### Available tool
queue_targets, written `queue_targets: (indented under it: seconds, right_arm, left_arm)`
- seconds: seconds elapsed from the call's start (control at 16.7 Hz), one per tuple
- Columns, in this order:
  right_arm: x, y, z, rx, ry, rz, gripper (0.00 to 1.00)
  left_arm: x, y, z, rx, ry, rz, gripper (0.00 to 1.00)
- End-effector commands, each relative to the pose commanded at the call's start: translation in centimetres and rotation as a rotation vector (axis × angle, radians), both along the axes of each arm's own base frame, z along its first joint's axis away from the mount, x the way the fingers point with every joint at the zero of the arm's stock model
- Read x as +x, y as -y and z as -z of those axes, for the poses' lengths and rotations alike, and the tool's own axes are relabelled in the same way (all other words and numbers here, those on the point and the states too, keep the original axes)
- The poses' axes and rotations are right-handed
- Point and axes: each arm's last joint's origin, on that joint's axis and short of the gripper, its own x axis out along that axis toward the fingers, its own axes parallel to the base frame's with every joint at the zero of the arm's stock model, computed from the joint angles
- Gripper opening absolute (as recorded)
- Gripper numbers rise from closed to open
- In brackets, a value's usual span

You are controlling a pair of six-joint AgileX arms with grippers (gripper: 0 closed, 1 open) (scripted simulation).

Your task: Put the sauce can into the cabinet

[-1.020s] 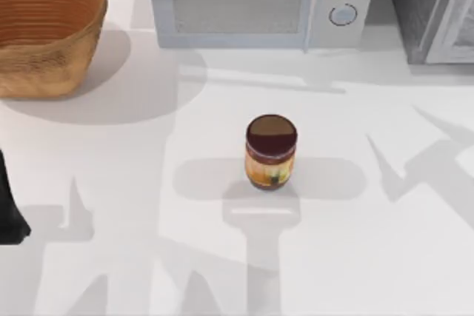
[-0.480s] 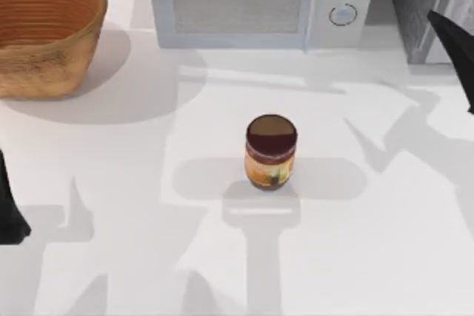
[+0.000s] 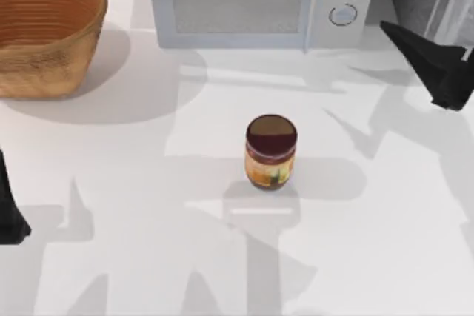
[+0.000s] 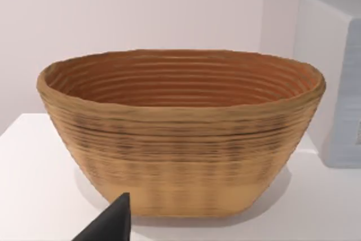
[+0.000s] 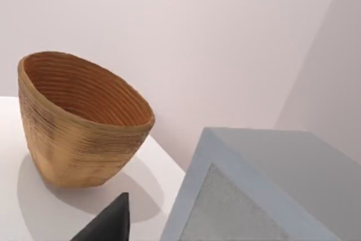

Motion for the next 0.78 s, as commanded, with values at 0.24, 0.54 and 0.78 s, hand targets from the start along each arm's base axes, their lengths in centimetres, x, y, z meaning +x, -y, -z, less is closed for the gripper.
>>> queue_targets:
  seconds: [0.24, 0.54, 0.78]
  right_arm:
    - [2.8, -0.8, 2.6, -0.025, -0.042, -0.092, 1.00]
    - [5.7, -1.9, 7.0, -0.047, -0.105, -0.211, 1.00]
    - [7.3, -3.0, 11.1, -0.057, -0.159, -0.311, 1.00]
  left_arm:
    - [0.0, 0.0, 0.0, 0.000, 0.000, 0.000, 1.00]
    - [0.0, 0.0, 0.0, 0.000, 0.000, 0.000, 1.00]
    - [0.0, 0.0, 0.0, 0.000, 0.000, 0.000, 1.00]
